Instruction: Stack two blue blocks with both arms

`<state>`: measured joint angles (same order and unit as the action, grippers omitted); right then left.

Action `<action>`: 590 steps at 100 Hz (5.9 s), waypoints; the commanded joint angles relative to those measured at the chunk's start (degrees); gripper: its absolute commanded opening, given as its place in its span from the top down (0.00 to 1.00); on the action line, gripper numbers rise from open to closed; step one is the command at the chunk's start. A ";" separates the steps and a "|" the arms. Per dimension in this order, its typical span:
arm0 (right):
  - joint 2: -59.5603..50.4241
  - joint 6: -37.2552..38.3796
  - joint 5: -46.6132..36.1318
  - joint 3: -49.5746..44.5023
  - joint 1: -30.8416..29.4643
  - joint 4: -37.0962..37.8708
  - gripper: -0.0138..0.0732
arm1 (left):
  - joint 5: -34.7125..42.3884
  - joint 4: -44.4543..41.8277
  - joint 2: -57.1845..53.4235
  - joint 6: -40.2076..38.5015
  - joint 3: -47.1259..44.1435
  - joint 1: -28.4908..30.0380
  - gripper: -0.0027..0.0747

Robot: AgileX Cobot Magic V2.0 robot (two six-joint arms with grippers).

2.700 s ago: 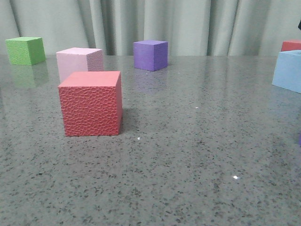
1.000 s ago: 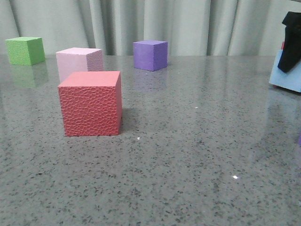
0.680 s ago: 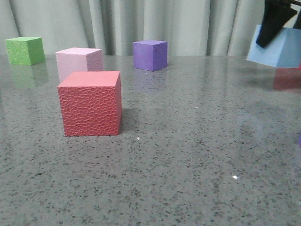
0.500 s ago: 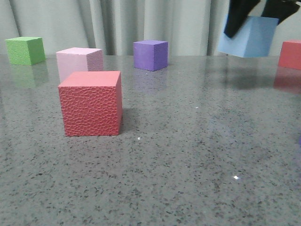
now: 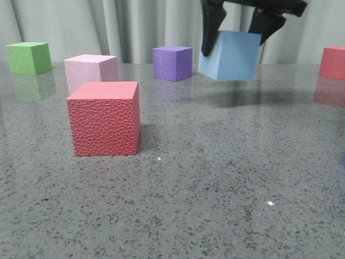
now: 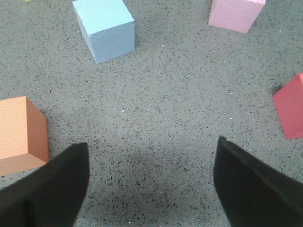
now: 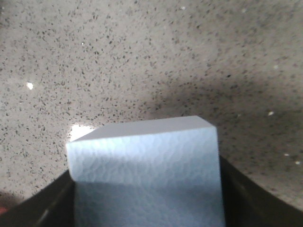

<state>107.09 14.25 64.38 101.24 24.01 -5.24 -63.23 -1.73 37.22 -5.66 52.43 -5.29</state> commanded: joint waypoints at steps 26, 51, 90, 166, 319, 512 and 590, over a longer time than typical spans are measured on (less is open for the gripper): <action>-0.40 8.33 -4.74 1.73 1.86 4.15 0.39 | 3.27 0.08 0.42 -0.04 1.82 0.23 0.30; 1.19 10.06 -5.42 1.73 1.86 4.15 0.39 | 3.27 0.08 0.42 -0.04 1.82 0.23 0.30; 1.29 12.85 -6.24 1.73 1.86 1.82 0.39 | 3.27 0.08 0.42 -0.04 1.82 0.23 0.30; 1.29 14.08 -7.03 1.73 1.86 1.82 0.19 | 3.27 0.08 0.42 -0.04 1.82 0.23 0.30; -18.56 -5.31 0.36 2.99 -9.02 10.04 0.10 | 3.27 0.08 0.42 -0.04 1.82 0.23 0.30; -72.12 -7.94 -5.41 -47.51 -18.35 11.39 0.10 | 8.66 0.08 0.75 -0.04 1.85 0.23 0.30; -72.12 -7.94 -4.97 -47.51 -18.35 10.60 0.10 | 15.88 -2.27 35.54 -7.32 24.17 0.23 0.30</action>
<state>34.86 6.61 62.35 52.39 6.16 5.27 -51.13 -3.02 71.13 -10.65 73.07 -5.29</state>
